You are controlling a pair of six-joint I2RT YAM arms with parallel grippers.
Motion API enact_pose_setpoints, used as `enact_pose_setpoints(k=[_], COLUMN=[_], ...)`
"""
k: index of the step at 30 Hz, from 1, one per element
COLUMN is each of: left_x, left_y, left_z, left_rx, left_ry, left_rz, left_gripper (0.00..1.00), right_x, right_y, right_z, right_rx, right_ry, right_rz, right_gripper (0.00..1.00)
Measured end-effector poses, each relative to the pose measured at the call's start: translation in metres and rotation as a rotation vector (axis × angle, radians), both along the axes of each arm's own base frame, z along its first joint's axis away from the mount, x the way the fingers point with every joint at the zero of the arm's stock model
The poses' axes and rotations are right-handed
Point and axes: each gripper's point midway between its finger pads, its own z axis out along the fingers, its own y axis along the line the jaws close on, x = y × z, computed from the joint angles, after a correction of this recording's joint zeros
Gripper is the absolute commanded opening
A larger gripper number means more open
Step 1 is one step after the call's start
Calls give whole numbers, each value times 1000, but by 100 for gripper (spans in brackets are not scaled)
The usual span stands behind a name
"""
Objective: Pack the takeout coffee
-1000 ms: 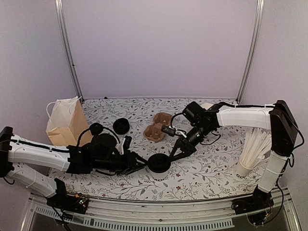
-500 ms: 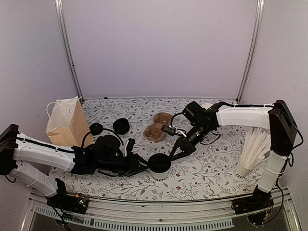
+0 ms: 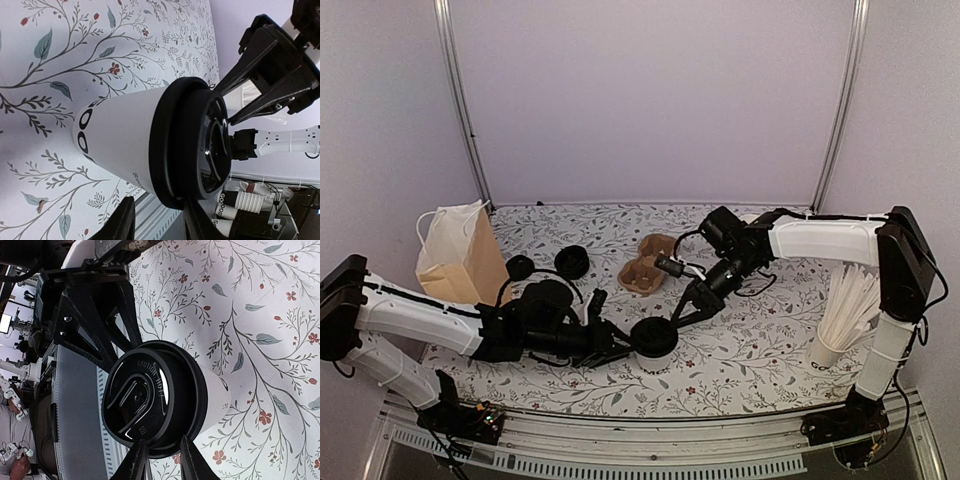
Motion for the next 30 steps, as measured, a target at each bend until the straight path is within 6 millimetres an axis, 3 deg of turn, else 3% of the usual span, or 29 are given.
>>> enact_pose_setpoints(k=[11,15,23,30], left_x=[-1,-2,-10,-9], left_y=[-4,-6,-15,-21], left_z=[-2,-7,-13,-3], left_rx=[-16,-14,-40,-27], left_ry=[6,16,39,1], left_rz=[-37,-57,-122,-158], left_gripper=[34,27,23,35], right_x=[8,8,12,17], right_y=[2,2,3,7], right_z=[-6,-8,-13,-10], right_rx=[-4,-2,7,13], right_ry=[18,37,71,50], right_rz=[-15,-16,-22,-28], right_gripper=[28,28,27,30])
